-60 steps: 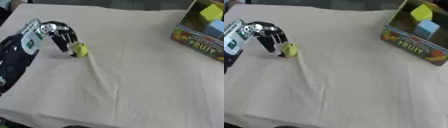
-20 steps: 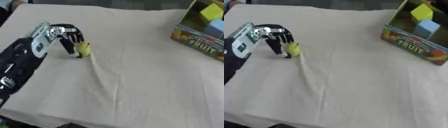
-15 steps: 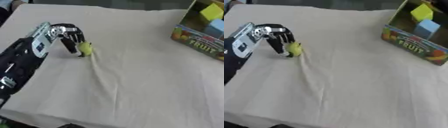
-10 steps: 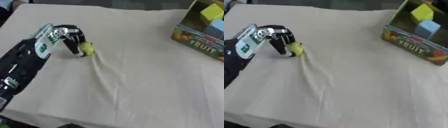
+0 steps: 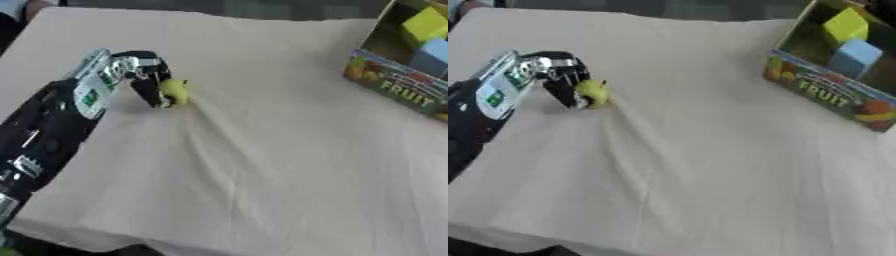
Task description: Pick up the objects with one hand, pass them to the other hand, and then place them into the box on the other side of the table.
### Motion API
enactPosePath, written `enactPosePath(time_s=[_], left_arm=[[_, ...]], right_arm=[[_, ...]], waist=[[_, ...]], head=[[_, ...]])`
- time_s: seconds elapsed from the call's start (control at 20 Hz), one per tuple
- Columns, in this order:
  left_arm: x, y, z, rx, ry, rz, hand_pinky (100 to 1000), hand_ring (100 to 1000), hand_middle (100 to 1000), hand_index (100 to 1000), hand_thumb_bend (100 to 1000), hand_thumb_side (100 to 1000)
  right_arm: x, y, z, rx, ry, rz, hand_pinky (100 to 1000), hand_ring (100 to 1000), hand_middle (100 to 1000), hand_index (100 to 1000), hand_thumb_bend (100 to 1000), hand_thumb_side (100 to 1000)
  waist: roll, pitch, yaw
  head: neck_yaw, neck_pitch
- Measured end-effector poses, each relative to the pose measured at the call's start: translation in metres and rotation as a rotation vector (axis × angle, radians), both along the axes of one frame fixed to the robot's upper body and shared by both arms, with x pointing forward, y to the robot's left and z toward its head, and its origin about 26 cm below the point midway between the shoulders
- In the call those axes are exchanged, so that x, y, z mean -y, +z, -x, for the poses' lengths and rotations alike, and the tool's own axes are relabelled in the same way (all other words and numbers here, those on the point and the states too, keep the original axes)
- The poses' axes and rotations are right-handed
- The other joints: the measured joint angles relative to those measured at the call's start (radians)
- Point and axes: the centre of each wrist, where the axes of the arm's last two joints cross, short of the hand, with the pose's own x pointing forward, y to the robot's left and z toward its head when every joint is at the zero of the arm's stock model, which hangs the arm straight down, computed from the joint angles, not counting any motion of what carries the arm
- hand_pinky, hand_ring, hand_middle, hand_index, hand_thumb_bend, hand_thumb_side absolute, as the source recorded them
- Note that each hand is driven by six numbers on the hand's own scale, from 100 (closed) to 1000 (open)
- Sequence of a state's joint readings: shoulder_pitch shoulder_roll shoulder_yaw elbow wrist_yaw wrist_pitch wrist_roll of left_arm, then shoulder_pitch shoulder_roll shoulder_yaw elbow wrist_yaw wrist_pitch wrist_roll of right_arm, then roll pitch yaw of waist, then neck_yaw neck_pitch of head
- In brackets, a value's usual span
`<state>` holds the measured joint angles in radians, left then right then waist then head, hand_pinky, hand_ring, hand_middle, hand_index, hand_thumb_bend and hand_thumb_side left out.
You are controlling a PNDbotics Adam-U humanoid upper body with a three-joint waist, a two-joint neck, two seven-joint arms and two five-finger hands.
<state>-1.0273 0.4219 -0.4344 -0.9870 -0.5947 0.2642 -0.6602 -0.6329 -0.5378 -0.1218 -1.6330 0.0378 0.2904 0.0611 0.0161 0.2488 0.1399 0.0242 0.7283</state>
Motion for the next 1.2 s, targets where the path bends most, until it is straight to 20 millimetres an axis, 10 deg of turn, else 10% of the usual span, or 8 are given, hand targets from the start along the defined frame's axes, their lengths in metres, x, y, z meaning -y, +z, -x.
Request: enactPosePath(time_s=[0.75, 1.2], left_arm=[[0.007, 0.057, 0.044, 0.349, -0.078, 0.099, 673, 590, 509, 552, 151, 100], [0.026, 0.031, 0.06, 0.43, -0.158, 0.266, 645, 537, 462, 547, 100, 100]], right_arm=[[0.0, 0.0, 0.0, 0.01, 0.009, -0.013, 1000, 1000, 744, 858, 100, 493], [-0.007, 0.005, 0.001, 0.035, 0.057, -0.008, 1000, 1000, 746, 859, 100, 500]], waist=[[-0.03, -0.005, 0.014], [-0.058, -0.016, 0.01]], head=[[-0.01, -0.001], [-0.027, -0.02]])
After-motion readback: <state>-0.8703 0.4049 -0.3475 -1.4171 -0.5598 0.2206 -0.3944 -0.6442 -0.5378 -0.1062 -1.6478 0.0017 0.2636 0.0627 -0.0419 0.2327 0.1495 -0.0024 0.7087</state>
